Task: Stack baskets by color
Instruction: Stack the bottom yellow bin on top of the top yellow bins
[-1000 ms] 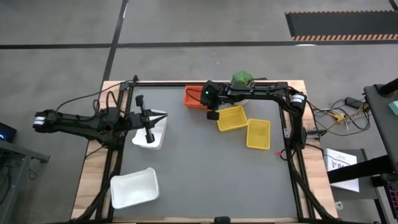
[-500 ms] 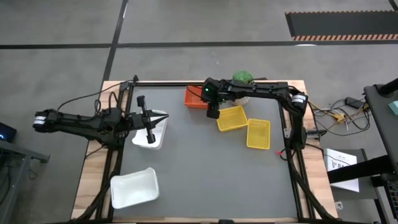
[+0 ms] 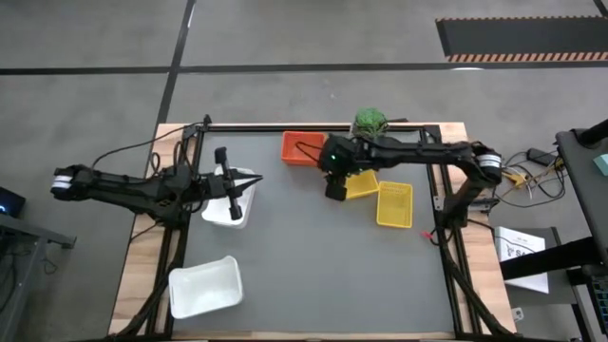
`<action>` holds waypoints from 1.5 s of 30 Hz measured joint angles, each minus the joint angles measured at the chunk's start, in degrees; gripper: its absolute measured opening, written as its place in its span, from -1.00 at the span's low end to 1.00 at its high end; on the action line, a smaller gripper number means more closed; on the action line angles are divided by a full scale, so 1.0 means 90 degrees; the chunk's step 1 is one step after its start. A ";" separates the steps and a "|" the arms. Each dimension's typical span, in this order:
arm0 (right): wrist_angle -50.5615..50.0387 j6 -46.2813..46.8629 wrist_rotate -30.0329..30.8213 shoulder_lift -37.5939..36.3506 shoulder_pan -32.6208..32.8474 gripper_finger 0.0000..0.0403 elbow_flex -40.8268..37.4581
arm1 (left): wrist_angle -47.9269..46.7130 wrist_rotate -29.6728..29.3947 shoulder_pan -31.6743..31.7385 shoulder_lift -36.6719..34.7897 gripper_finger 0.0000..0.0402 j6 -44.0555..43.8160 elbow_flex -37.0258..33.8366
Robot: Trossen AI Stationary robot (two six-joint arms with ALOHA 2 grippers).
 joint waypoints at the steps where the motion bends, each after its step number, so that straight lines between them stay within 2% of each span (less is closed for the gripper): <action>1: 0.0064 0.0189 -0.0005 -0.0114 0.0065 -0.37 -0.0114 | 0.0057 0.0000 0.0000 0.0033 -1.00 0.0002 0.0000; 4: 0.0094 0.1062 -0.0006 -0.0439 0.0170 -0.31 -0.0408 | 0.0088 -0.0004 0.0001 0.0123 -1.00 0.0001 0.0015; 8: -0.0182 0.2841 -0.0005 -0.0823 0.0198 -0.23 -0.0745 | 0.0272 -0.0013 0.0001 0.0228 -1.00 0.0001 0.0019; 13: -0.1774 0.4838 -0.0266 -0.1109 0.0260 -0.18 -0.0856 | 0.0336 -0.0015 0.0002 0.0281 -1.00 -0.0001 0.0019; 17: -0.3223 0.6098 -0.0305 -0.1087 0.0621 -0.16 -0.0970 | 0.0346 -0.0015 0.0002 0.0302 -1.00 0.0005 0.0000; 21: -0.3742 0.7183 -0.0372 -0.1003 0.1097 -0.16 -0.1158 | 0.0332 -0.0017 0.0002 0.0309 -1.00 0.0164 0.0007; 26: -0.3444 0.7684 -0.0094 -0.0998 0.1410 -0.16 -0.1459 | 0.0367 -0.0019 0.0002 0.0282 -1.00 0.0373 0.0007; 36: -0.2223 0.8460 0.0048 -0.0998 0.1429 -0.16 -0.2454 | 0.0485 -0.0019 0.0002 0.0162 -1.00 0.0519 0.0008; 45: -0.1826 0.8655 0.0127 -0.0996 0.1429 -0.22 -0.3035 | 0.0486 -0.0019 0.0002 0.0154 -1.00 0.0529 0.0007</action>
